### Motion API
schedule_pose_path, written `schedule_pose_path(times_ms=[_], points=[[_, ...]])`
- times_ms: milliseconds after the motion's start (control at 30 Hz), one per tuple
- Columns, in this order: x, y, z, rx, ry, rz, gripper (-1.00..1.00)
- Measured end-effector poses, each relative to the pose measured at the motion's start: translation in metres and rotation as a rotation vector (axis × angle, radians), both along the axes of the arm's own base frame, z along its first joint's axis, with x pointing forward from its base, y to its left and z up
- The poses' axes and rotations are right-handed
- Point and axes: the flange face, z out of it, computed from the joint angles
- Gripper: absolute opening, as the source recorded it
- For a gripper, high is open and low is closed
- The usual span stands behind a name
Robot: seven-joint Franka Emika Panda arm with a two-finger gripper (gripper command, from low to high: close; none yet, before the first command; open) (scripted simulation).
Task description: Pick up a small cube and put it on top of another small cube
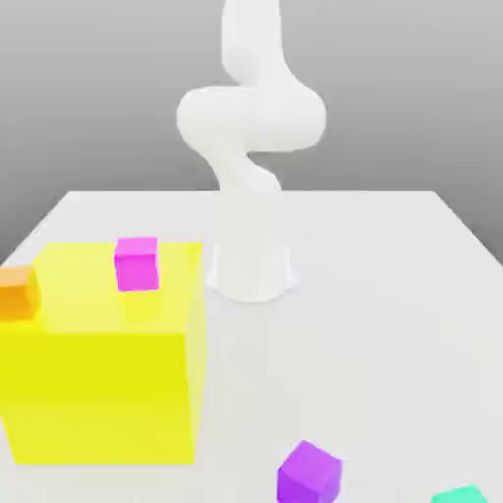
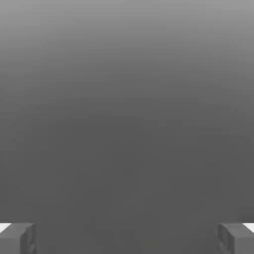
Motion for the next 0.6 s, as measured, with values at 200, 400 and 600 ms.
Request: schedule_pose_path(times_ms=[200, 400, 600], points=[[0.071, 0.036, -0.068, -0.046, 0.142, 0.027, 0.0], [0.125, 0.073, -0.149, -0.081, 0.277, 0.066, 0.0], [0.16, 0.115, -0.241, -0.104, 0.409, 0.12, 0.0]])
